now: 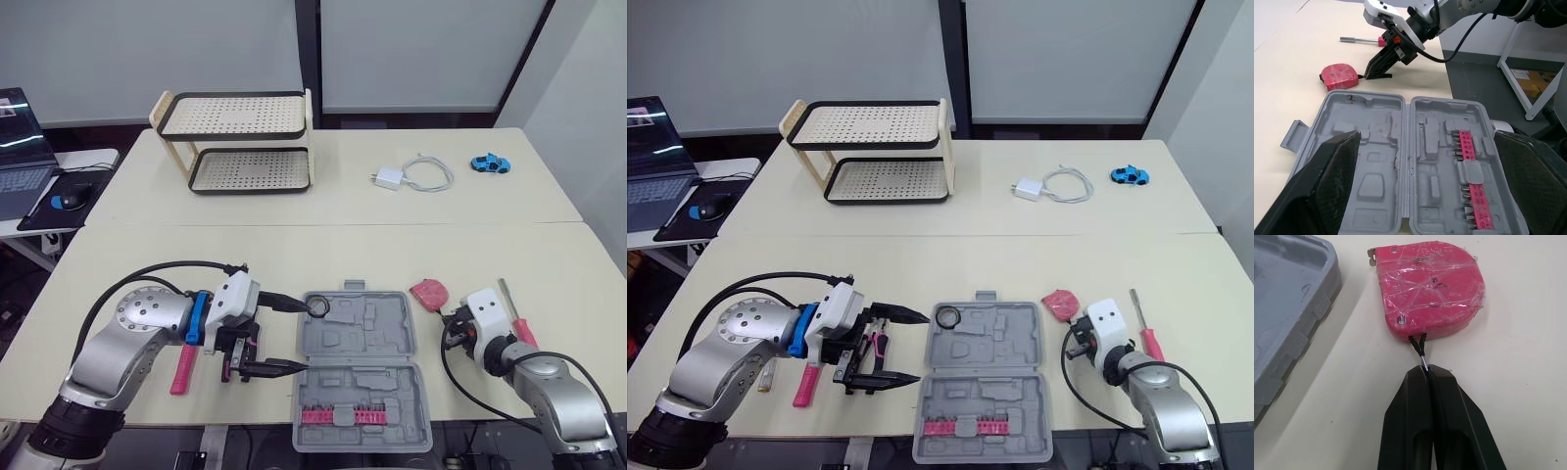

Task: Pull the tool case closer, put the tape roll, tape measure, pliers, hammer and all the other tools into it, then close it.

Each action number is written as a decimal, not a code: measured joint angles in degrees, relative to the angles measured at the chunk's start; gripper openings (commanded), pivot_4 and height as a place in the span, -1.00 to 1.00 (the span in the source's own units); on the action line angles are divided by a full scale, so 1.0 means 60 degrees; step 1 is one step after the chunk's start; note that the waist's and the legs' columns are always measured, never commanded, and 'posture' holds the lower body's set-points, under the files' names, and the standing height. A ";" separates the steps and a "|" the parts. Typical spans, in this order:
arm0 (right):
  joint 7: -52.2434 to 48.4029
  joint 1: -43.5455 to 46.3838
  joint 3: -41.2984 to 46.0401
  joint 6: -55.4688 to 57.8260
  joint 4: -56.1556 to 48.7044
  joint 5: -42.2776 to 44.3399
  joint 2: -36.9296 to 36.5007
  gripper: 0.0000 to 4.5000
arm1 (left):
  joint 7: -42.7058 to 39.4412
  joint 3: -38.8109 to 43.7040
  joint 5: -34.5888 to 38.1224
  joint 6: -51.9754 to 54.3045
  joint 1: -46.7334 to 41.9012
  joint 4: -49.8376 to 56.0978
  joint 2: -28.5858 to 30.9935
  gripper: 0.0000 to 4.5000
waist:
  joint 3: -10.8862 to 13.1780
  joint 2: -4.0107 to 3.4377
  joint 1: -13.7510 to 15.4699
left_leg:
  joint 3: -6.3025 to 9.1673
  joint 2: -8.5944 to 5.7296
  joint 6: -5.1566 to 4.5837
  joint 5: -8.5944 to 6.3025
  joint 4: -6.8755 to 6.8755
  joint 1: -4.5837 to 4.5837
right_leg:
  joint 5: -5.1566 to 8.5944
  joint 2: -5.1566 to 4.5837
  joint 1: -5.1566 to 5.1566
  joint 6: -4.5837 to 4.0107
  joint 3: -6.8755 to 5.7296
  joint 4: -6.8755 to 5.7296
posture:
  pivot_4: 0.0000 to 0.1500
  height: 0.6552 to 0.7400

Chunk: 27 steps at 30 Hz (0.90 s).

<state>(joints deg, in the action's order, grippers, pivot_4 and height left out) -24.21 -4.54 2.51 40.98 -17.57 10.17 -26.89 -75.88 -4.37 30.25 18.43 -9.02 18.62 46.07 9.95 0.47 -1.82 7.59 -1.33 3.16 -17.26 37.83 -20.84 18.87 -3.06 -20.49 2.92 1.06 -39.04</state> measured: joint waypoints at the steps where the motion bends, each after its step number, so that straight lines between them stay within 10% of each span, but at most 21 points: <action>1: -0.0062 -0.0017 -0.0006 -0.0023 0.0000 0.0003 -0.0056 -0.98 | -0.0005 -0.0001 0.0000 -0.0010 0.0000 0.0000 -0.0002 1.00 | 0.0000 0.0000 0.0000 | -0.0001 0.0000 0.0000 0.0000 0.0000 0.0000 | 0.0000 -0.0001 0.0000 0.0000 0.0001 0.0000 | 1.00 1.00; 27: -0.0192 -0.4575 0.1147 0.1234 -0.3726 0.0982 -0.0102 -0.98 | -0.0392 -0.0242 0.0177 0.0151 0.0238 0.0513 -0.0023 1.00 | -0.0006 -0.0011 0.0015 | 0.0003 0.0004 -0.0001 -0.0001 -0.0002 0.0002 | 0.0002 -0.0004 0.0011 0.0002 0.0001 0.0007 | 1.00 1.00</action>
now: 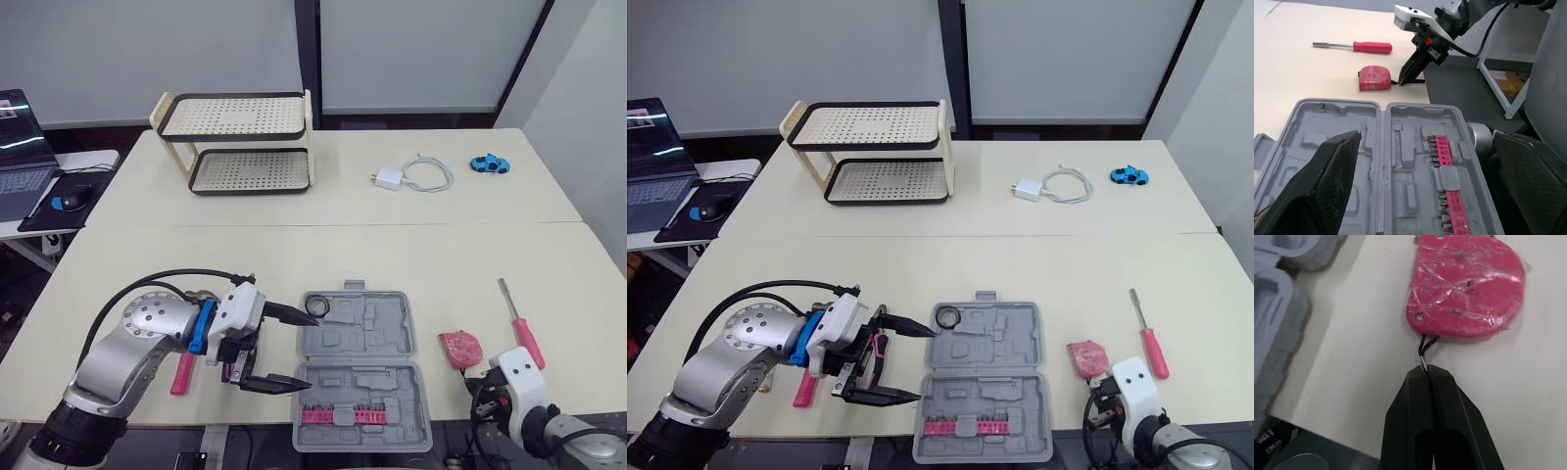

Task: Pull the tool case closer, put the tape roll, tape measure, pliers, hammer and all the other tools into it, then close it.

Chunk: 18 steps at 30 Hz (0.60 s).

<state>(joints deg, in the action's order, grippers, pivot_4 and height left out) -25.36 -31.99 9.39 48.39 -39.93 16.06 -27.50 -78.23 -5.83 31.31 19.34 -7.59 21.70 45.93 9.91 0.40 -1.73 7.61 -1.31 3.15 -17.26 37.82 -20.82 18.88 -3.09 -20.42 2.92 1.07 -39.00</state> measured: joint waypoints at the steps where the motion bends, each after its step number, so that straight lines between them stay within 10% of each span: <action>1: 0.0001 -0.0110 -0.0016 0.0025 -0.0081 0.0059 0.0000 -0.98 | -0.0002 0.0000 0.0006 0.0014 0.0014 0.0023 0.0002 1.00 | -0.0001 -0.0001 0.0008 | 0.0000 0.0001 0.0000 0.0000 0.0000 0.0000 | 0.0000 -0.0001 0.0000 0.0000 0.0000 0.0001 | 1.00 1.00; 18: -0.0344 -0.1022 -0.0250 0.0027 -0.0436 0.0203 -0.0426 -0.98 | -0.0001 -0.0013 -0.0002 -0.0002 0.0214 0.0080 0.0003 1.00 | -0.0002 -0.0001 0.0013 | 0.0002 0.0001 0.0000 0.0000 0.0000 0.0000 | 0.0001 -0.0002 0.0003 0.0001 -0.0002 0.0004 | 1.00 1.00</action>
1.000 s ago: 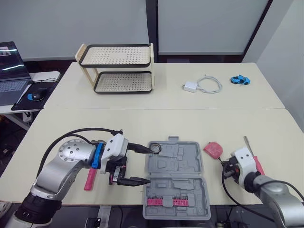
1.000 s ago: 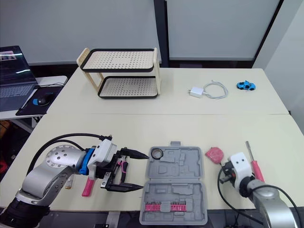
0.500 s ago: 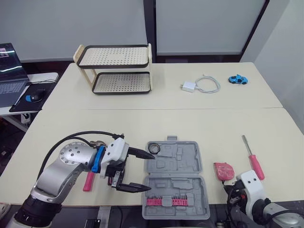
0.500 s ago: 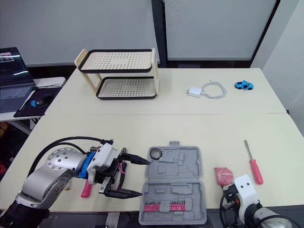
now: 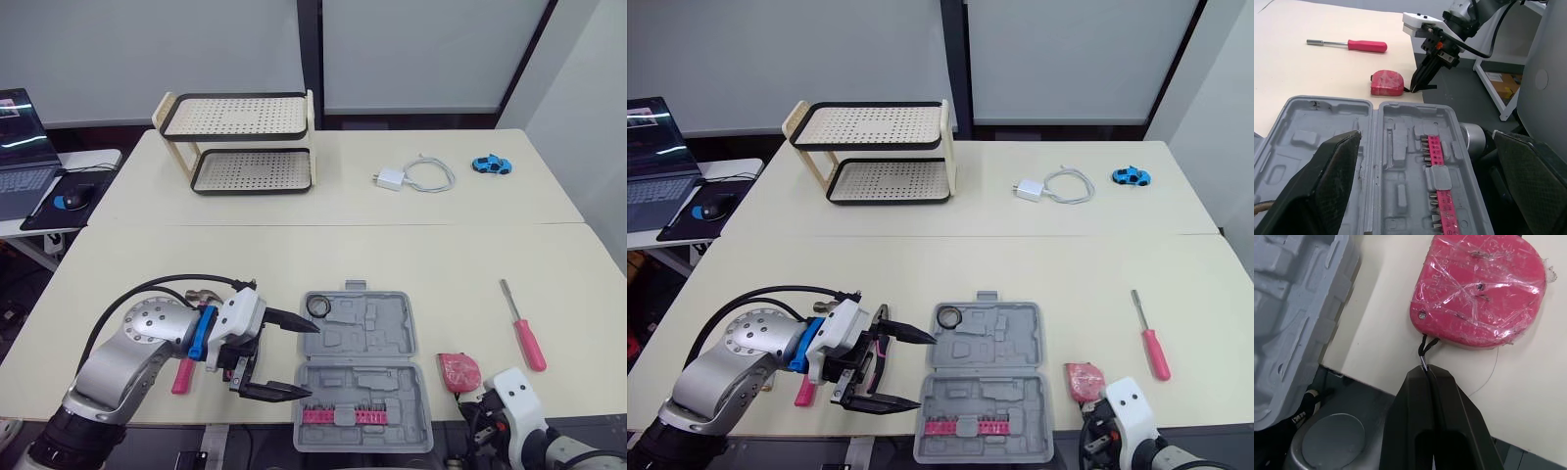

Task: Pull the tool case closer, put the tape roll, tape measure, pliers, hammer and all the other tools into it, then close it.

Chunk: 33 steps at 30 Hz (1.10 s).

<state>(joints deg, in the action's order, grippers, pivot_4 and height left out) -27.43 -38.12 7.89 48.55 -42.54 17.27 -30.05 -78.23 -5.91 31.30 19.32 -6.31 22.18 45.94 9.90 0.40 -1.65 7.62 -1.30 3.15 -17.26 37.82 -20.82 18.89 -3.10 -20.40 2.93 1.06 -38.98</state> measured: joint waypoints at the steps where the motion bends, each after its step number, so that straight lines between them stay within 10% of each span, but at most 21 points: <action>1: -0.0010 -0.0034 0.0000 -0.0006 -0.0012 0.0011 -0.0005 -0.98 | 0.0000 0.0000 -0.0004 -0.0008 0.0007 0.0000 0.0000 1.00 | 0.0000 0.0000 0.0001 | 0.0001 0.0000 0.0000 0.0000 0.0000 0.0000 | 0.0000 0.0000 0.0000 0.0000 -0.0001 0.0000 | 1.00 1.00; 25: 0.0080 -0.0275 0.0019 0.0324 -0.0252 0.0400 0.0001 -0.98 | 0.0019 -0.0107 -0.0019 -0.0131 0.0103 0.0001 0.0000 1.00 | 0.0000 0.0000 0.0001 | 0.0002 0.0001 0.0000 0.0000 0.0000 0.0000 | 0.0000 0.0000 0.0000 0.0000 -0.0001 0.0001 | 1.00 1.00; 33: -0.0224 -0.0629 0.1171 0.0968 -0.1230 0.1412 -0.0105 0.04 | 0.0012 -0.0101 -0.0012 -0.0132 0.0179 0.0015 0.0032 1.00 | -0.0001 -0.0003 0.0004 | 0.0004 0.0002 0.0000 0.0000 -0.0001 -0.0001 | 0.0001 -0.0003 0.0001 0.0001 -0.0002 0.0003 | 1.00 1.00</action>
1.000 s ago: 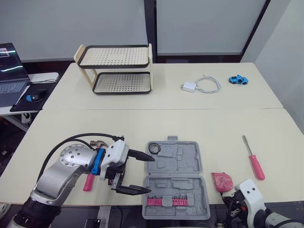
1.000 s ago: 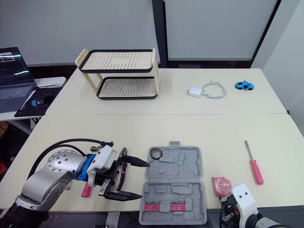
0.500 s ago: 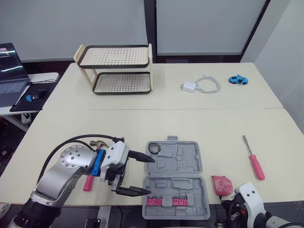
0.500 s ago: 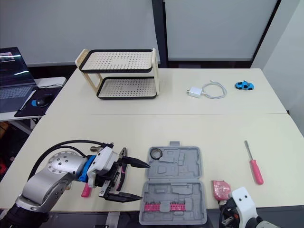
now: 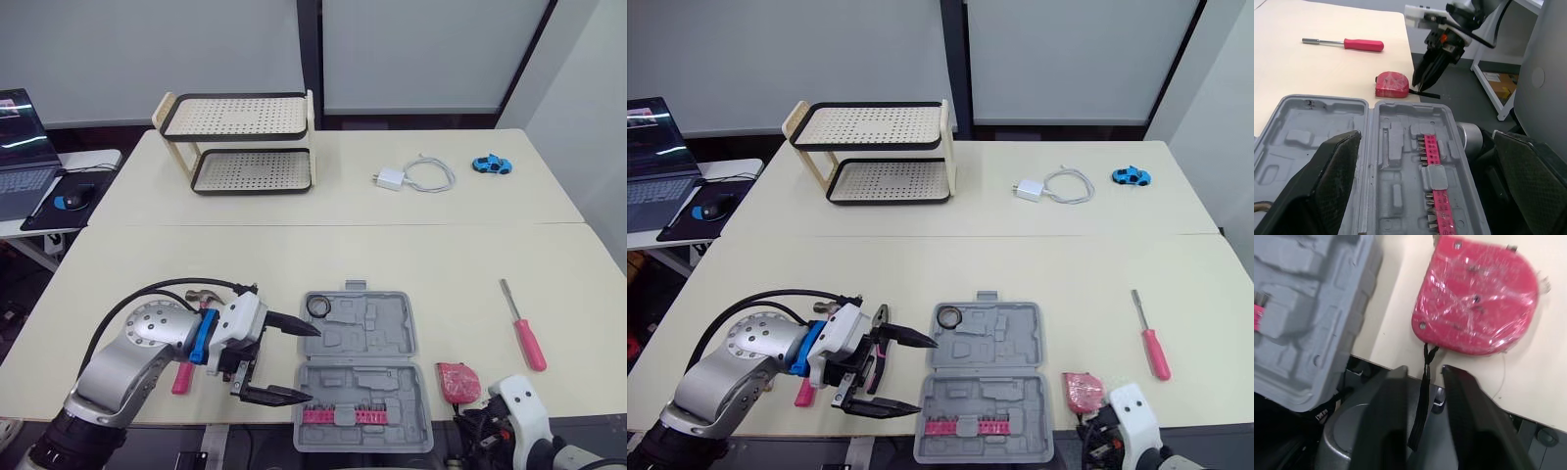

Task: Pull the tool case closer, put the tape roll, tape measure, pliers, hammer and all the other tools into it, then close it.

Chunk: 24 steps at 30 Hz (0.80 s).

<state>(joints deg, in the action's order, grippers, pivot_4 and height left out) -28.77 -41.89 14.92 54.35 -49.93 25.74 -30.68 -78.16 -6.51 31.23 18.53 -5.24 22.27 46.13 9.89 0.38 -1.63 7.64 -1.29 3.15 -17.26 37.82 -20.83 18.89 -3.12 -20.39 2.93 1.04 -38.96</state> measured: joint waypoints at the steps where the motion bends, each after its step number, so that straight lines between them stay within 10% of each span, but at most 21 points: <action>1: -0.0194 -0.0120 0.0260 0.0078 -0.0194 0.0217 -0.0130 0.20 | -0.0003 0.0001 0.0003 -0.0003 0.0008 0.0000 0.0014 1.00 | 0.0000 0.0000 0.0000 | -0.0001 0.0000 0.0000 0.0000 0.0001 0.0000 | 0.0000 0.0001 0.0002 0.0000 -0.0001 0.0000 | 1.00 1.00; 7: -0.2380 -0.0530 0.2142 -0.0794 -0.0985 0.0687 -0.2484 0.99 | -0.0014 0.0214 0.0038 -0.0023 0.0193 0.0030 0.0191 1.00 | -0.0007 -0.0001 -0.0026 | -0.0018 -0.0008 -0.0001 0.0000 0.0005 0.0015 | 0.0000 0.0010 0.0021 0.0001 -0.0005 0.0006 | 1.00 1.00; 15: -0.4696 0.1035 0.0843 -0.7447 0.2612 -0.2332 -0.4071 0.99 | 0.0026 0.0337 0.0084 -0.0020 0.0432 0.0433 0.0215 1.00 | 0.0008 0.0026 0.0002 | -0.0046 -0.0002 0.0000 0.0000 0.0008 0.0008 | 0.0001 -0.0004 0.0031 0.0003 -0.0009 0.0017 | 1.00 1.00; 24: -0.6009 0.2365 -0.0695 -0.9629 0.4950 -0.2987 -0.4426 0.99 | 0.0216 0.0279 0.0310 0.0208 0.0417 0.0736 0.0159 1.00 | 0.0012 0.0028 0.0004 | -0.0036 -0.0001 0.0000 0.0000 0.0011 0.0009 | 0.0001 -0.0004 0.0034 0.0002 -0.0012 0.0014 | 1.00 1.00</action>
<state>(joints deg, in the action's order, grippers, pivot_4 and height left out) -64.83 -27.70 10.75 -3.42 -20.23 7.82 -57.24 -76.86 -4.84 33.08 19.78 -2.74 26.68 47.09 9.96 0.55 -1.60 7.42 -1.30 3.15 -17.26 37.89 -20.78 18.90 -3.14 -20.19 2.95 0.97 -38.88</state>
